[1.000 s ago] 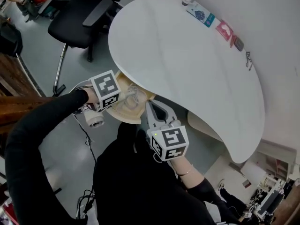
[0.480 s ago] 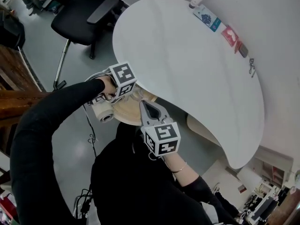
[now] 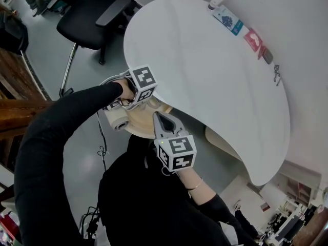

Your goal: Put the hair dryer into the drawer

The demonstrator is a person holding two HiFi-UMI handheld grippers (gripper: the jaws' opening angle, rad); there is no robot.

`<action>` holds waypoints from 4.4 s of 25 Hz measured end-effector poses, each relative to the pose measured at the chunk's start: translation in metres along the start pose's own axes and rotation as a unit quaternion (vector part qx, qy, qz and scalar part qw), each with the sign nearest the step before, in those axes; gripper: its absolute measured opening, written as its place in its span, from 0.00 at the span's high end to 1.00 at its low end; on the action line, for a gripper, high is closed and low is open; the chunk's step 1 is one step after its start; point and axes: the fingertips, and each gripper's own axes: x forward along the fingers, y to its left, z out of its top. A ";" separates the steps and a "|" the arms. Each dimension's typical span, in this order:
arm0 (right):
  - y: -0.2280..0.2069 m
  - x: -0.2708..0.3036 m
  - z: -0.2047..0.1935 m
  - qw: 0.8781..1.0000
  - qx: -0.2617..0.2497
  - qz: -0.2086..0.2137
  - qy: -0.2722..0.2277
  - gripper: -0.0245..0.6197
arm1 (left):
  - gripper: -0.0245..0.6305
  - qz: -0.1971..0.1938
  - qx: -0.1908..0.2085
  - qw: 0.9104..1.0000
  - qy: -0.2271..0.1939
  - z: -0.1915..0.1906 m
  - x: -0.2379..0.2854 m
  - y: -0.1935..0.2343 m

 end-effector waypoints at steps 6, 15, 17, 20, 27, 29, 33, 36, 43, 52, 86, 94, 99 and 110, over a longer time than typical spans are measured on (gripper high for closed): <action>-0.001 -0.001 0.000 1.000 0.004 -0.006 -0.002 0.96 | 0.73 0.005 -0.016 1.000 -0.021 0.016 -0.002 0.003; 0.000 0.002 -0.005 1.000 0.002 -0.013 0.006 0.96 | 0.73 0.026 -0.047 0.994 -0.100 0.043 -0.002 0.007; -0.001 0.003 -0.007 1.000 0.002 -0.014 0.009 0.96 | 0.73 0.023 -0.068 0.988 -0.134 0.049 -0.001 0.008; -0.001 0.005 -0.011 1.000 0.000 -0.017 0.015 0.96 | 0.73 0.029 -0.086 0.980 -0.176 0.052 0.002 0.010; -0.004 0.010 -0.017 0.999 0.000 -0.030 0.025 0.96 | 0.73 0.057 -0.135 0.954 -0.262 0.053 0.012 0.017; -0.006 0.013 -0.019 0.999 -0.002 -0.033 0.030 0.96 | 0.73 0.066 -0.155 0.944 -0.283 0.051 0.012 0.021; -0.006 0.019 -0.025 0.998 -0.005 -0.036 0.043 0.96 | 0.73 0.081 -0.169 0.929 -0.319 0.051 0.016 0.029; -0.007 0.024 -0.031 0.998 -0.005 -0.037 0.054 0.96 | 0.73 0.100 -0.161 0.924 -0.331 0.050 0.020 0.035; -0.019 0.034 -0.043 0.996 -0.017 -0.046 0.080 0.96 | 0.73 0.129 -0.154 0.914 -0.352 0.051 0.036 0.042; -0.029 0.035 -0.051 0.994 -0.012 -0.060 0.093 0.96 | 0.73 0.144 -0.139 0.926 -0.320 0.058 0.057 0.044; -0.020 0.033 -0.059 0.993 -0.011 -0.068 0.098 0.96 | 0.73 0.157 -0.149 0.927 -0.306 0.058 0.067 0.053; -0.015 0.025 -0.039 0.995 -0.013 -0.063 0.071 0.96 | 0.92 0.165 -0.124 0.896 -0.392 0.045 0.006 0.045; -0.010 0.013 -0.024 0.997 -0.012 -0.059 0.048 0.96 | 0.95 0.156 -0.116 0.871 -0.452 0.031 -0.029 0.030; -0.004 -0.022 0.016 0.999 -0.005 -0.050 -0.015 0.96 | 0.95 0.118 -0.125 0.805 -0.568 -0.006 -0.099 -0.005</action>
